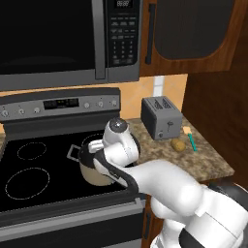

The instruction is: Put the onion and potato in the pot. Retrieve the spatula and lightly stir the vegetables in the pot.

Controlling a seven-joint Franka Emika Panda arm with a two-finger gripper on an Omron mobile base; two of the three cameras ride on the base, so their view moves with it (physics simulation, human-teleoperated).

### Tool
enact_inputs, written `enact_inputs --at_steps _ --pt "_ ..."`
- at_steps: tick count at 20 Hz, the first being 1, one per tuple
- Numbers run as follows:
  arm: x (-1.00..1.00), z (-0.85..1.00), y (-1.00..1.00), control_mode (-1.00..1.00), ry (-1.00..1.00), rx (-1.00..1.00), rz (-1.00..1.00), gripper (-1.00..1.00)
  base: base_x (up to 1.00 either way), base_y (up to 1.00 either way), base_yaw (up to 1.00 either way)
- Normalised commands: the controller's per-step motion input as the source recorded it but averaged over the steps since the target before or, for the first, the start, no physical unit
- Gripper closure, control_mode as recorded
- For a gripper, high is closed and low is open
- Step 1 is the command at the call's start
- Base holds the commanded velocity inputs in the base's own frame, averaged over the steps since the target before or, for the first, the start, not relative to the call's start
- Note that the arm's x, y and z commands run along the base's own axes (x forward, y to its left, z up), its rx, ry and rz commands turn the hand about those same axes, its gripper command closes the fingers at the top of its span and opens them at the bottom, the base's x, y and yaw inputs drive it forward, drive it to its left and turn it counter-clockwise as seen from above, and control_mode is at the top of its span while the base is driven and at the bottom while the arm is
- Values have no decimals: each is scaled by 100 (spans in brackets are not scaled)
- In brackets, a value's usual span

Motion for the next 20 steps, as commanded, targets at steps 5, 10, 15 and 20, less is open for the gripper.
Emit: enact_inputs --at_steps 5,10,15,20 --pt "25 -53 22 -100 2 -2 0 100 0 0 0" --pt "15 -27 0 -100 0 0 0 -100 0 0 0" --pt "0 18 0 -100 0 0 0 -100 0 0 0" --pt "-35 63 -4 -100 0 0 0 -100 0 0 0"
